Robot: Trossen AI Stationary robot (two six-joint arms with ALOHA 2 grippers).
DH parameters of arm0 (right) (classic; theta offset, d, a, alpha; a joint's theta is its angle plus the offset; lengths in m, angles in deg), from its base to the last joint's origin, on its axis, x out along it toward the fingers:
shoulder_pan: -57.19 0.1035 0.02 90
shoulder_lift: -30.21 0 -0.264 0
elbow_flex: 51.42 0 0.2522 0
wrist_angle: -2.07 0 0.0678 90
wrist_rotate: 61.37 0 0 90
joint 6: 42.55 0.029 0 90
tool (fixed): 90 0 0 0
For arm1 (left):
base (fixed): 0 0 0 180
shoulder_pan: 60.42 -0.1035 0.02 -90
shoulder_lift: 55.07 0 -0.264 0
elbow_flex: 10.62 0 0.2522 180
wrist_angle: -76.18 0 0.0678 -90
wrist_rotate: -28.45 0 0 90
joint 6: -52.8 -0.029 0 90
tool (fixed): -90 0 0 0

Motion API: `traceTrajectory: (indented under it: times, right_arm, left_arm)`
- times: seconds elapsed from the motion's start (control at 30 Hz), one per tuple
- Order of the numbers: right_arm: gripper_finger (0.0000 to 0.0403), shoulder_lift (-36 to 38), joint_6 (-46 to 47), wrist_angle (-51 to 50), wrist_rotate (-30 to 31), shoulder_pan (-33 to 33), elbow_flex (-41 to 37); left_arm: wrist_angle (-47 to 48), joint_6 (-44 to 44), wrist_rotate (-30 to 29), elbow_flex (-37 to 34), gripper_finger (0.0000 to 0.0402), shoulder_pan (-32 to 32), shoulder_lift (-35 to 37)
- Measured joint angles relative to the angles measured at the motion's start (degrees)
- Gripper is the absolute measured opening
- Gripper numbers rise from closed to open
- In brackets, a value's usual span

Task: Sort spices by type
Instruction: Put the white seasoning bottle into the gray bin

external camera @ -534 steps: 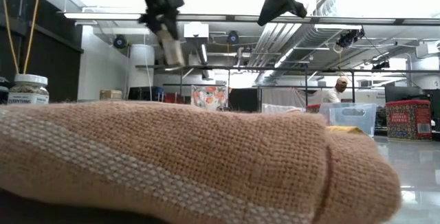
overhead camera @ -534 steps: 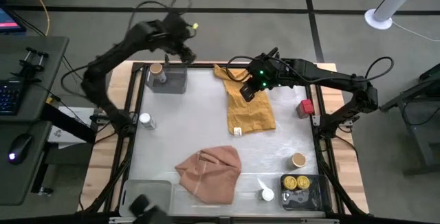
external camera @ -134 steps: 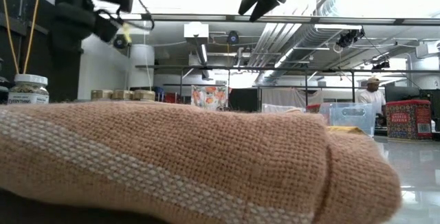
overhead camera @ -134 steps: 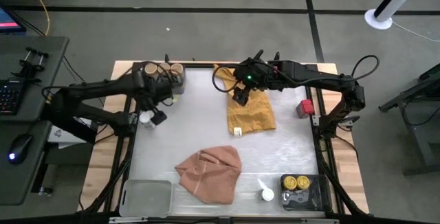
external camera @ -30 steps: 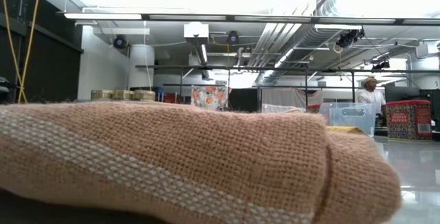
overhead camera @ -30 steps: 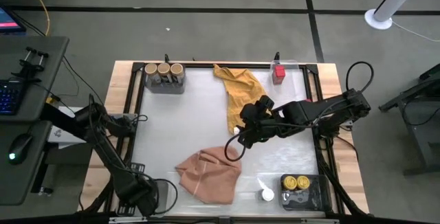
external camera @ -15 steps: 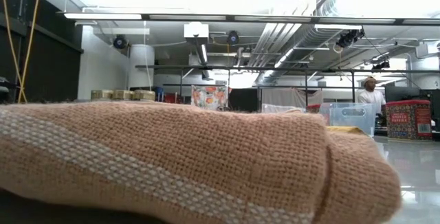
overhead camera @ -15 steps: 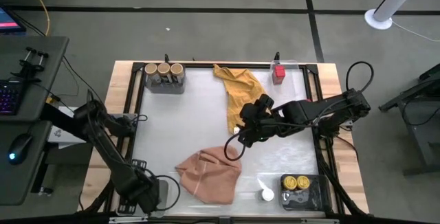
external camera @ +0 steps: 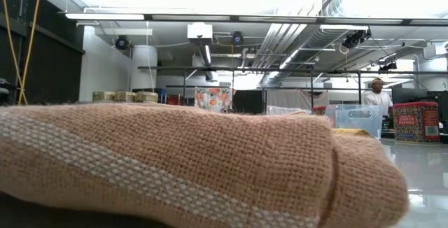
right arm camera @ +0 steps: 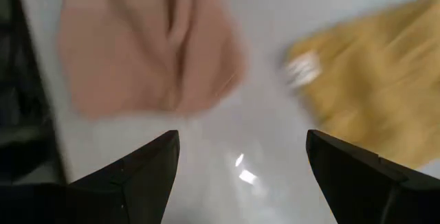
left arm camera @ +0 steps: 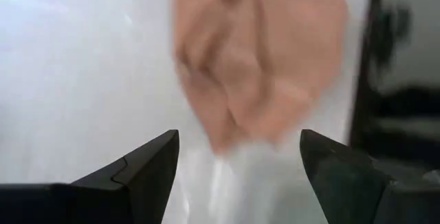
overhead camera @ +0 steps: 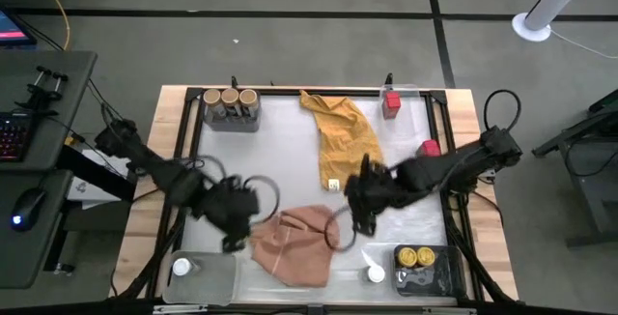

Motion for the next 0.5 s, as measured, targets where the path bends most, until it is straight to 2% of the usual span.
traceTrajectory:
  times: [0.17, 0.27, 0.37, 0.47, 0.5]
  right_arm:
    - [0.0298, -0.11, 13.36, 5.46, -6.6, 8.88, -10.01]
    - [0.0255, -0.11, 24.52, 9.27, -7.69, 14.76, -12.94]
    - [0.0164, -0.09, 34.87, 11.86, -5.38, 19.54, -12.79]
    - [0.0041, -0.09, 41.76, 14.62, -3.72, 22.56, -12.6]
    - [0.0022, -0.09, 42.94, 15.71, -3.53, 23.13, -12.61]
  left_arm:
    - [-4.1, -7.83, -6.1, -0.02, 0.0289, -7.34, 0.01]
    - [-5.18, -10.95, -9.28, -0.02, 0.0289, -9.02, 0.46]
    - [-7.72, -14.68, -14.12, -0.35, 0.0289, -8.94, 1.56]
    - [-13.18, -17.97, -19.37, -1.98, 0.0289, -8.52, 3.88]
    - [-15.7, -18.85, -20.64, -3.23, 0.0288, -8.48, 5.02]
